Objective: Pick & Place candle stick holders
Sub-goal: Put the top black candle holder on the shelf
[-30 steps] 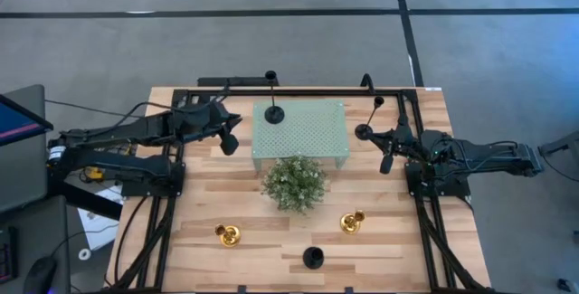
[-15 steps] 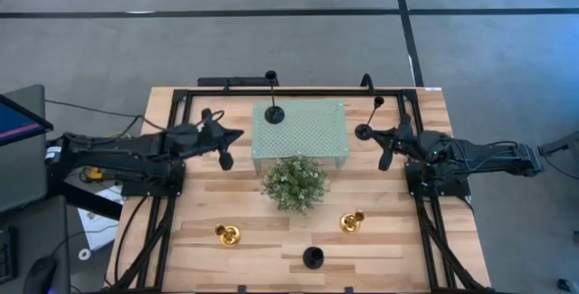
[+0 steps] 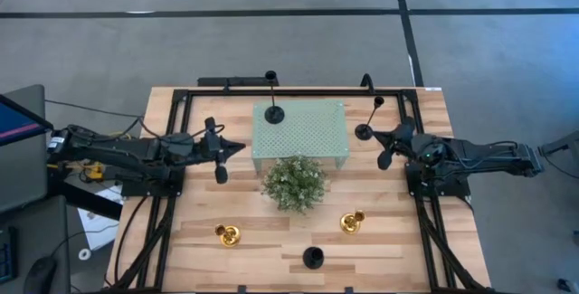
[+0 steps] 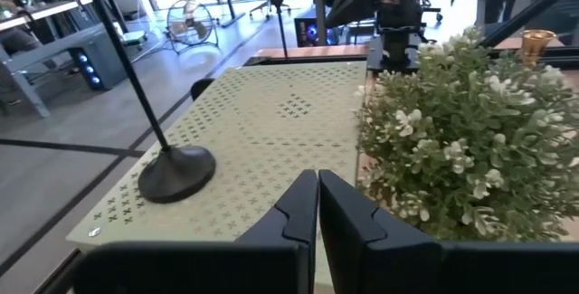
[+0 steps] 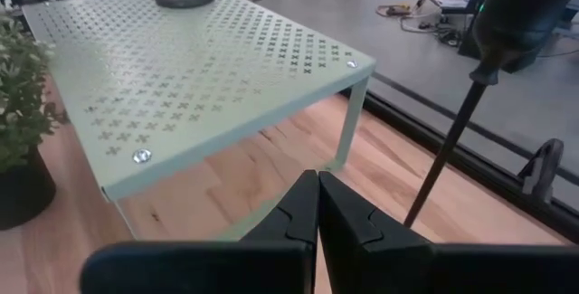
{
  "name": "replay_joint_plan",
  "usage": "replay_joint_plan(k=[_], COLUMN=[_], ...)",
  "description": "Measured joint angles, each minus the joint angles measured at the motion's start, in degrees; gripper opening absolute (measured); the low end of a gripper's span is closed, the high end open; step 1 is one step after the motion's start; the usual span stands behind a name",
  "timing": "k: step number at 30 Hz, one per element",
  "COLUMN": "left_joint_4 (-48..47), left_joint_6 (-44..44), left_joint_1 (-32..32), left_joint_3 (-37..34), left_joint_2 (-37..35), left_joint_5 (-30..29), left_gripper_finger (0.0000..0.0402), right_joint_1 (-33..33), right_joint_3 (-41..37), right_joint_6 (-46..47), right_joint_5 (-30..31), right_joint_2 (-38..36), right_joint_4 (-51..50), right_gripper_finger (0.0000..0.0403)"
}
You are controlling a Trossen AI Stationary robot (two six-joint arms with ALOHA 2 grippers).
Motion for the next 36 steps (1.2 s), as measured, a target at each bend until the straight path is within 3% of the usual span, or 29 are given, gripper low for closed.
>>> replay_joint_plan(k=[4, 8, 13, 18, 27, 36], left_joint_4=[0.12, 0.20, 0.20, 0.20, 0.20, 0.20], left_joint_6=[0.00, 0.00, -0.20, -0.21, -0.55, -0.66], left_joint_1=[0.00, 0.00, 0.00, 0.00, 0.00, 0.01], left_joint_3=[0.00, 0.00, 0.00, 0.00, 0.00, 0.00], left_joint_2=[0.02, 0.02, 0.02, 0.04, 0.04, 0.04], left_joint_5=[-0.03, -0.04, -0.04, -0.04, -0.05, -0.07], left_gripper_finger=[0.0012, 0.0012, 0.0011, 0.0011, 0.0011, 0.0011], right_joint_1=[-0.11, -0.46, -2.18, -5.06, -11.08, -16.32], right_joint_3=[0.00, 0.00, 0.00, 0.00, 0.00, -0.01], right_joint_6=[0.03, 0.07, 3.85, 2.68, 1.06, 0.95], right_joint_5=[0.00, 0.92, 6.46, 7.70, 7.50, 7.30], right_joint_2=[0.04, 0.68, 2.75, 6.24, 14.54, 23.16], right_joint_4=[0.40, 0.46, 2.62, 6.73, 15.56, 22.97], right_gripper_finger=[0.0020, 0.0071, 0.0142, 0.0183, 0.0196, 0.0177])
